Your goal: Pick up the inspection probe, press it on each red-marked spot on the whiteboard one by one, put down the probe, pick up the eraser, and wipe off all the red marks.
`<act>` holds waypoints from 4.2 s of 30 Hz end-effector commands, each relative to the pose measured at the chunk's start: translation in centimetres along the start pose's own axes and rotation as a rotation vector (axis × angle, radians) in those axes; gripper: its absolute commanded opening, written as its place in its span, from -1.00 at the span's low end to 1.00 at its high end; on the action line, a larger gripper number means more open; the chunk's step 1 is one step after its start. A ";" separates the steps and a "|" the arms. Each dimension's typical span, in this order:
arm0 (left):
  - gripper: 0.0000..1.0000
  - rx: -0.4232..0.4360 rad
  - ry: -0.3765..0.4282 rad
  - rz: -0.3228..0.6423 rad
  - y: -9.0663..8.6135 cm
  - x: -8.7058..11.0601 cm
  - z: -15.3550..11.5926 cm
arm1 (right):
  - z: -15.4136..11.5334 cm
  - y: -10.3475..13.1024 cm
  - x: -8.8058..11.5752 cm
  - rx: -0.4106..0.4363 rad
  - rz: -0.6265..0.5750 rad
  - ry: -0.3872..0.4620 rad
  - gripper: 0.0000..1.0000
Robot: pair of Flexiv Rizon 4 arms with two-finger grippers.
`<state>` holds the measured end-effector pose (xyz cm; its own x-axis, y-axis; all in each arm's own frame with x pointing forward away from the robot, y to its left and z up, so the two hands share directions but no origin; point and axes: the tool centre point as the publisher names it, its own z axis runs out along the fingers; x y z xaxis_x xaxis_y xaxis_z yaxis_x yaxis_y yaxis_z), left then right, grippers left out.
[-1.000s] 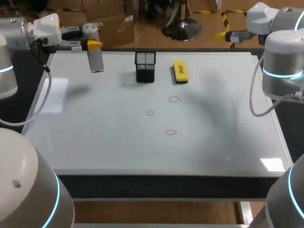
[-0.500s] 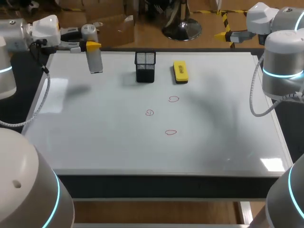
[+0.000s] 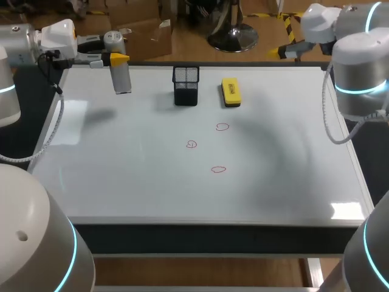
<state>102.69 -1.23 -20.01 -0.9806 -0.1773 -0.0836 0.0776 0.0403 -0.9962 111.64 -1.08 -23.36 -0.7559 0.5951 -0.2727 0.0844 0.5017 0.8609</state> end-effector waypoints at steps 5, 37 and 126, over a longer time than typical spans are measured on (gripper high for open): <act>-1.00 0.001 0.001 0.001 -0.1 0.0 0.0 | 1.7 0.4 -0.5 0.769 -0.409 0.610 1.00; -1.00 0.001 0.001 0.001 -0.1 0.0 0.0 | 2.2 -0.6 0.0 0.853 -0.627 0.727 1.00; -1.00 0.001 0.001 0.001 -0.1 0.0 0.0 | 9.5 -7.4 12.1 0.287 -1.578 1.384 1.00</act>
<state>102.74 -1.25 -20.07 -0.9807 -0.1766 -0.0834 0.0778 0.0387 -0.9962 106.87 8.08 -35.39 -0.1347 -0.9909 0.0072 -0.9790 0.1342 0.1532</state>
